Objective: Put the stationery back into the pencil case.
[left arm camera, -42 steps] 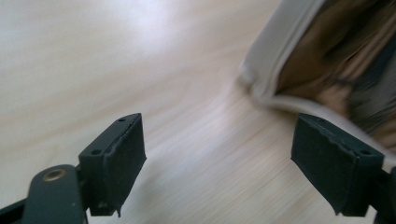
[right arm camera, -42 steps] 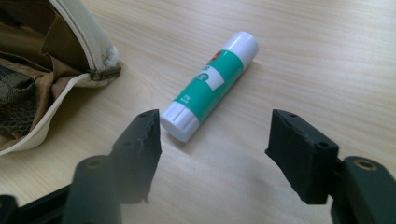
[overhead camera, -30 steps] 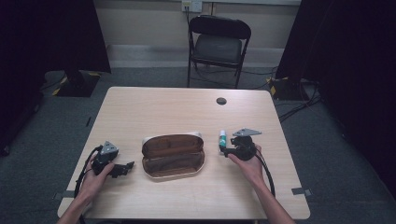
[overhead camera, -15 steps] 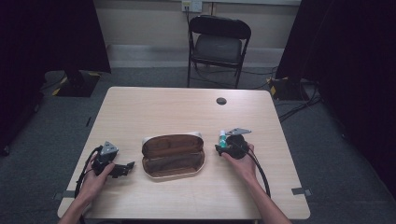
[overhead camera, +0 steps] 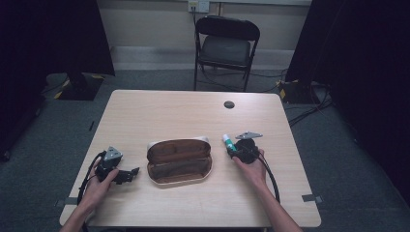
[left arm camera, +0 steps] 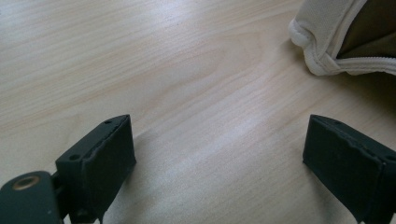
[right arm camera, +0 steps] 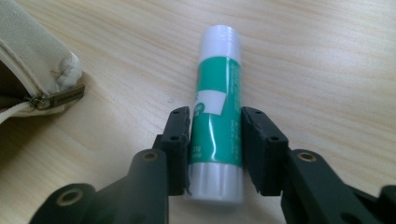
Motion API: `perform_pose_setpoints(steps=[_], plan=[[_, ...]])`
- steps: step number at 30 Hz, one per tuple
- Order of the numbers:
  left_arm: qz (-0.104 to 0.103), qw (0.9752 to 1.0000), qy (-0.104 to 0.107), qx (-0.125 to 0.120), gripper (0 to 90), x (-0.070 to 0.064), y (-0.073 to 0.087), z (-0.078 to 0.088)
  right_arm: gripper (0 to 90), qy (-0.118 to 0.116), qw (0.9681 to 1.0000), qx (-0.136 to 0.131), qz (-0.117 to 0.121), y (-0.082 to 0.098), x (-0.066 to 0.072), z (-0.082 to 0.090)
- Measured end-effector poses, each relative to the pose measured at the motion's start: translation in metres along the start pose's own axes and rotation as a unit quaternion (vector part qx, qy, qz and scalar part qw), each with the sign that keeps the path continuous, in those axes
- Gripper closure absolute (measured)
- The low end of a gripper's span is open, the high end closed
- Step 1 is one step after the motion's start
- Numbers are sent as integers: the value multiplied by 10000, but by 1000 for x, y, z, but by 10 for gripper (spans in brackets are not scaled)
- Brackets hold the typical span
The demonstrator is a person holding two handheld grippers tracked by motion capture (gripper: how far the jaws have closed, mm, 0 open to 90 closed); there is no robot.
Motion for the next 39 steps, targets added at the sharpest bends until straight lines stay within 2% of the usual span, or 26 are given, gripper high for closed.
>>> perform_pose_setpoints(steps=[2, 6, 18, 24, 39], plan=[[-39, 10000, -1, 29, 85, 1, 0, 0, 655, 1, 10000, 42, 27, 0, 1, 1], [4, 10000, -1, -1, 85, 0, 0, 0, 657, 21, 9996, 73, 256, 2, 5, 2], [2, 10000, -1, -1, 85, 0, 0, 0, 660, 16, 9995, 64, 297, 2, 5, 2], [7, 10000, 3, 7, 85, 0, 0, 0, 660, -54, 9999, 62, 141, 0, 2, 7], [-29, 10000, 3, 14, 80, 1, 0, 0, 661, -412, 9986, -313, -72, -9, -5, 33]])
Point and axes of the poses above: each handheld gripper's, and its own axes: z roughly backward along the jaws, y roughly out of its underside, x roughly to its left, the point moved 3 cm from there along -z, roughly forward along the jaws, and after that the axes turned 6 degrees about -z, right-handed, at the moved point
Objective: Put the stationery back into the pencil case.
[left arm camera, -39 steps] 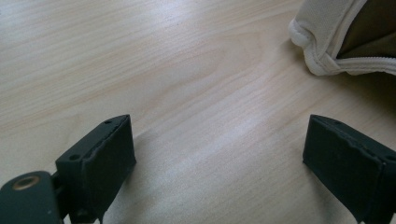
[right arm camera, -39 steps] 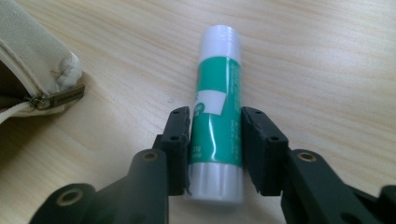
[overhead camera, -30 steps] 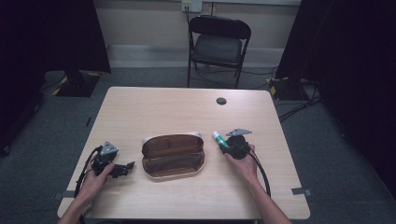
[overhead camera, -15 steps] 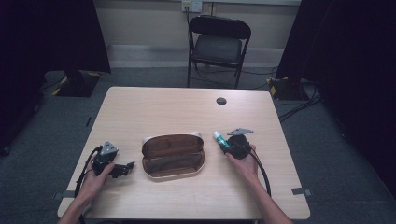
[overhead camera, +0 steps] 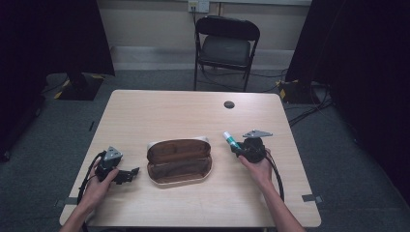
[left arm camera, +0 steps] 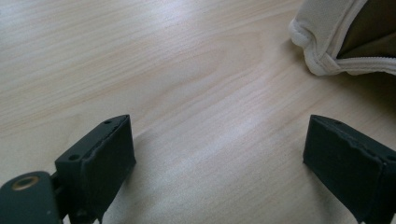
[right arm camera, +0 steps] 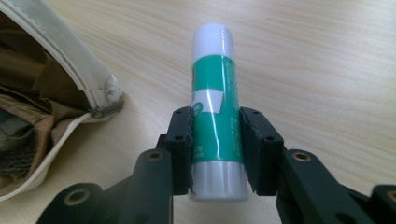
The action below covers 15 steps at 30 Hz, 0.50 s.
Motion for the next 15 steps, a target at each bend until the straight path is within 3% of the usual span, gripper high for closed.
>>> perform_pose_setpoints(steps=[6, 15], plan=[[-96, 9999, 94, 90, 8, 3, -2, -4, 661, -188, 9998, -118, -2, -4, -1, 12], [-61, 9999, 82, 114, 1, 3, -2, -4, 661, -400, 9986, -342, -1, -16, 2, 33]])
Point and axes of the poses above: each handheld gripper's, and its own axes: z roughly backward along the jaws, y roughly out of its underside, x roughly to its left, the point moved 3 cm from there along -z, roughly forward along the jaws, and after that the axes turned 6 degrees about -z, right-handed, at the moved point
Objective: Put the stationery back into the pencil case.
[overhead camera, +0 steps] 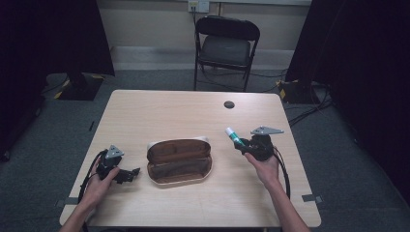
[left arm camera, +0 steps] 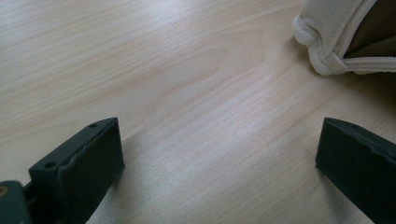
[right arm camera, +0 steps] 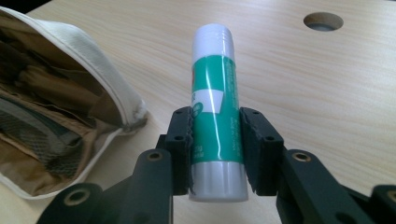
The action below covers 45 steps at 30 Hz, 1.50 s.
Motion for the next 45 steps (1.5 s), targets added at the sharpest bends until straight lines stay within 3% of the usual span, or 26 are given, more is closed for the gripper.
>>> perform_pose_setpoints(steps=[17, 23, 28, 35, 45], plan=[[20, 10000, -8, -7, 0, 0, 0, 0, 661, -347, 9984, -204, 399, -14, 35, 21], [26, 10000, -16, -7, 0, 0, 0, 0, 661, -492, 9961, -345, 648, -22, 58, 35], [13, 10000, -11, 4, 0, 0, 0, 0, 661, -772, 9926, -424, 835, -30, 80, 40], [25, 10000, -17, -8, 0, 0, 0, 0, 661, -1155, 9860, -381, 1141, -31, 108, 33], [14, 10000, -13, 1, 0, 0, 0, 0, 661, -1430, 9806, -19, 1342, -20, 133, 5]])
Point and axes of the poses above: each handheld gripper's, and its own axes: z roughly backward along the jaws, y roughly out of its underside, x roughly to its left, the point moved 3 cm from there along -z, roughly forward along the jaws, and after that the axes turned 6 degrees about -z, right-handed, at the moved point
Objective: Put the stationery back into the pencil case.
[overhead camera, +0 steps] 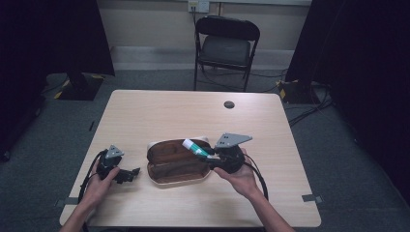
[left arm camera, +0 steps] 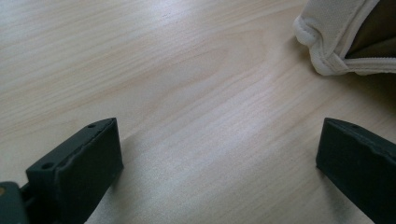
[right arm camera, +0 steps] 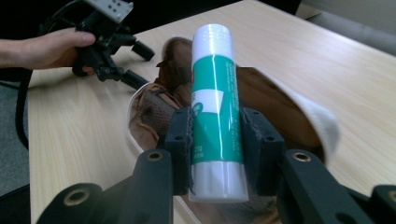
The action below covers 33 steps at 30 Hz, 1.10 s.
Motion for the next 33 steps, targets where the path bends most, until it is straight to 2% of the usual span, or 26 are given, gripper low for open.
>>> perform_pose_setpoints(steps=[6, 11, 15, 18, 25, 27, 33], plan=[[-5, 10000, -8, 5, 0, 0, 0, 0, 661, -177, 9994, 262, 137, 4, 10, -26], [-24, 10000, -14, 11, 0, 0, 0, 0, 661, -292, 9983, 485, 159, 7, 14, -49], [-22, 10000, -14, 13, 0, 0, 0, 0, 661, -330, 9968, 692, 221, 11, 17, -67], [-19, 10000, -13, 12, 0, 0, 0, 0, 660, -318, 9964, 767, 178, 13, 15, -77], [-23, 10000, -14, 14, 0, 0, 0, 0, 659, -254, 9955, 910, 108, 16, 10, -93], [-27, 10000, -15, 17, 0, 0, 0, 0, 659, -182, 9958, 888, 90, 17, 9, -96], [-25, 10000, -15, 14, 1, 0, 0, 0, 632, -224, 9964, 812, -75, 14, 4, -98]])
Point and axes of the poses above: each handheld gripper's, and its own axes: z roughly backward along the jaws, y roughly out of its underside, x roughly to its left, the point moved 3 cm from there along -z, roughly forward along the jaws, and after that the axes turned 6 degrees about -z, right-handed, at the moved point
